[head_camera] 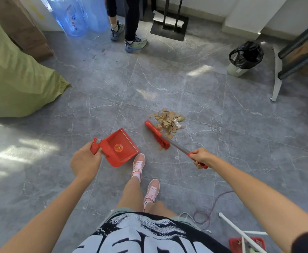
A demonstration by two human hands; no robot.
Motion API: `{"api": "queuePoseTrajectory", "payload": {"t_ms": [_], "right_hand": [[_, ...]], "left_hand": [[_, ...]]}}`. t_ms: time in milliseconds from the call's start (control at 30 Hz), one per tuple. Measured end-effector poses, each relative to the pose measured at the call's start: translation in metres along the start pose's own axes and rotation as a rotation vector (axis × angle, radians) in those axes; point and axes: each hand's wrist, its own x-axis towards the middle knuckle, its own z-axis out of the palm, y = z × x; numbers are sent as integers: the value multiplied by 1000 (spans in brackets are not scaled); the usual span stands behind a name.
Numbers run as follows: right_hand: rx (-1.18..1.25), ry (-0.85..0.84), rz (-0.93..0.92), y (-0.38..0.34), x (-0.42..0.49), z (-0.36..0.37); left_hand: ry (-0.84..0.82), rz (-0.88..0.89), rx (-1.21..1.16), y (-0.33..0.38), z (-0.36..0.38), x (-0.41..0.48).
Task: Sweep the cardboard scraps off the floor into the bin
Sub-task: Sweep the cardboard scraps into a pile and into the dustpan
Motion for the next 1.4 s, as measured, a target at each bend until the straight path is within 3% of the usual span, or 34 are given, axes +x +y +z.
{"api": "queuePoseTrajectory", "payload": {"t_ms": [433,800,1167,1400], "right_hand": [[87,-10,-53,-54,-6,-14],[464,-92,26,-69,-14,-72],[623,-51,-24,-117,28,-152],[612,87,29,-137,46,-182]], "left_hand": [[-89,133,-17,74,2,95],[-81,174,5,119,7,153],[-116,334,95,179,20,228],[-203,470,103,209,19,278]]}}
